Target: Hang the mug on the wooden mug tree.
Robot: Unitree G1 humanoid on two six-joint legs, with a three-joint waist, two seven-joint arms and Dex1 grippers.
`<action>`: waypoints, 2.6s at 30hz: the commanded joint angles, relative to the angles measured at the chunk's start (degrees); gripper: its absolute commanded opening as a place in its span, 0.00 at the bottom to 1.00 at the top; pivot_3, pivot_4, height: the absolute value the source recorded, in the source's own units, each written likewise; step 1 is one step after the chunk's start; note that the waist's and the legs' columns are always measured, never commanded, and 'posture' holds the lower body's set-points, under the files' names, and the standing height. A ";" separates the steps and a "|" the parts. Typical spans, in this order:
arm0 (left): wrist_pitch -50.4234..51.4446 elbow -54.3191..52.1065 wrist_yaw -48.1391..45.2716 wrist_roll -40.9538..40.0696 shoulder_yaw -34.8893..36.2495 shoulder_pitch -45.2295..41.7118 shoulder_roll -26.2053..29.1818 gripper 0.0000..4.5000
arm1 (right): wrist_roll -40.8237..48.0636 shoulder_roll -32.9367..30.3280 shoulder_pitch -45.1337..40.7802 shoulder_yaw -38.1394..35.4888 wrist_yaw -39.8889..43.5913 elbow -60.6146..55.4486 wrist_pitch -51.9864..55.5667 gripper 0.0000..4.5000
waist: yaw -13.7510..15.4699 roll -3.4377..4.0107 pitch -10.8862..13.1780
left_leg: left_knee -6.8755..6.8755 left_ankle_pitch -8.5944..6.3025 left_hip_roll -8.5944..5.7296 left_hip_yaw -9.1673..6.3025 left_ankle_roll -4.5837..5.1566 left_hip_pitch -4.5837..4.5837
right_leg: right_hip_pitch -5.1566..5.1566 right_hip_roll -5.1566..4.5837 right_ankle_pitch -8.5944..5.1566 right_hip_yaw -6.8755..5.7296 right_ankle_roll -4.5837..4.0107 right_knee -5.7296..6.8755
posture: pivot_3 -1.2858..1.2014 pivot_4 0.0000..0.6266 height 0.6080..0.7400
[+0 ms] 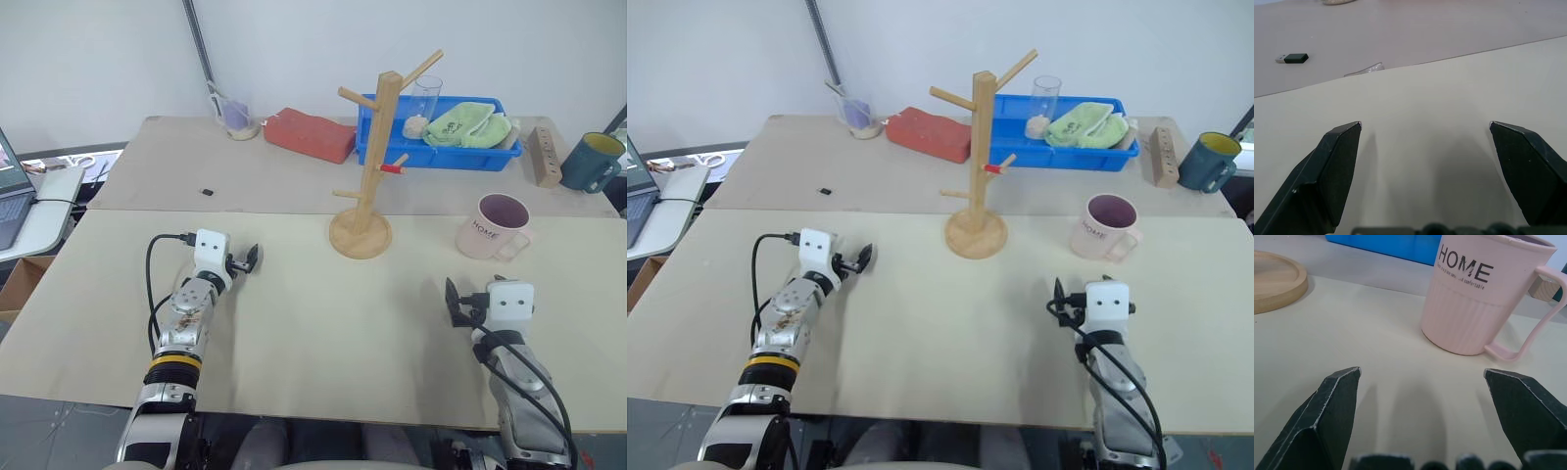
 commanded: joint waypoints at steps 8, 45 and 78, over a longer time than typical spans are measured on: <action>18.68 -22.54 -37.68 -19.15 -4.48 -5.49 13.29 1.00 | 0.73 -1.96 2.72 -9.48 -3.85 -6.42 2.45 0.99 | -0.25 0.00 0.00 | 0.01 0.00 0.01 -0.03 -0.01 -0.04 | 0.01 0.00 -0.01 -0.06 0.00 -0.01 | 0.52 0.24 1.00; 31.39 -33.84 -55.10 -28.63 -8.27 -25.25 18.85 1.00 | 3.03 -8.80 -21.28 -10.51 -2.65 24.73 -3.53 0.99 | -1.65 0.16 -0.04 | 0.04 -0.12 0.13 0.01 0.21 -0.03 | 0.02 0.23 -0.05 0.11 -0.10 -0.01 | 0.52 0.24 1.00; 29.83 -31.00 -55.97 -26.93 -8.04 -25.27 19.67 1.00 | 3.99 -11.46 -24.04 -5.34 4.66 34.47 -13.80 0.01 | -1.81 0.23 -0.08 | 0.06 -0.11 0.14 0.03 0.22 -0.01 | 0.03 0.29 0.00 0.20 -0.18 0.01 | 0.52 0.24 1.00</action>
